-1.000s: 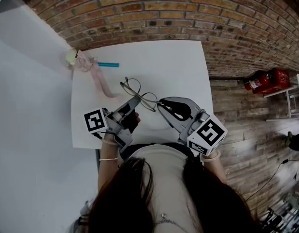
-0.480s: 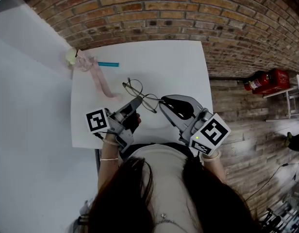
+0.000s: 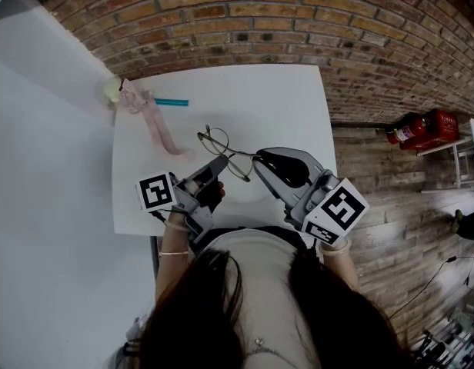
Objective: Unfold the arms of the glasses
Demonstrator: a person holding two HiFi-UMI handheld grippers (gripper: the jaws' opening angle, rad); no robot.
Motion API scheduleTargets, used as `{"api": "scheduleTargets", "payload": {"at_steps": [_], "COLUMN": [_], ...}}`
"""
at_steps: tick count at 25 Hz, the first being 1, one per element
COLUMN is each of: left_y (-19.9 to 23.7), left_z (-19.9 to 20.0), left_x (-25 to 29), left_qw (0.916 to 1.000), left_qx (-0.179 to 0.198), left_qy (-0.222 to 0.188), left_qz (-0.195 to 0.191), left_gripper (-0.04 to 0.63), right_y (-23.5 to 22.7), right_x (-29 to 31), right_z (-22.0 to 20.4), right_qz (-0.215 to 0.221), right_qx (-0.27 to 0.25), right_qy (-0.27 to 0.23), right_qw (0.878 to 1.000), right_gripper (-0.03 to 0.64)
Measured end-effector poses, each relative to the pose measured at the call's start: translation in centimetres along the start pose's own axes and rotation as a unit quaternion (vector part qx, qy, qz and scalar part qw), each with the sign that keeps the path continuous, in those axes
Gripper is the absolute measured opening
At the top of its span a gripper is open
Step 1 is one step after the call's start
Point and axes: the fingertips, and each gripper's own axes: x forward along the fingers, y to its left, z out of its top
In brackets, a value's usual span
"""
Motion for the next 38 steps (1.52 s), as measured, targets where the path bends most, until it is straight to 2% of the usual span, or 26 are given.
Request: {"api": "scheduleTargets", "payload": {"at_steps": [28, 33, 38], "left_y": [0.6, 2.2, 2.3], "left_z": [-1.7, -1.6, -1.9], "left_x": [0.8, 0.1, 0.1], "left_qw": [0.9996, 0.9964, 0.9957], "left_qx": [0.003, 0.047, 0.051], "left_qy": [0.025, 0.04, 0.045], "left_qz": [0.016, 0.059, 0.063], "left_gripper": [0.021, 0.021, 0.021], "right_y": [-0.3, -0.3, -0.2], "right_x": [0.0, 0.1, 0.1], "right_z": [2.0, 2.3, 2.4], "right_qz": [0.001, 0.0, -0.001], "right_qx": [0.0, -0.001, -0.002], "right_qy": [-0.022, -0.026, -0.027], "right_qw": [1.0, 1.0, 1.0], "right_gripper": [0.04, 0.04, 0.04]}}
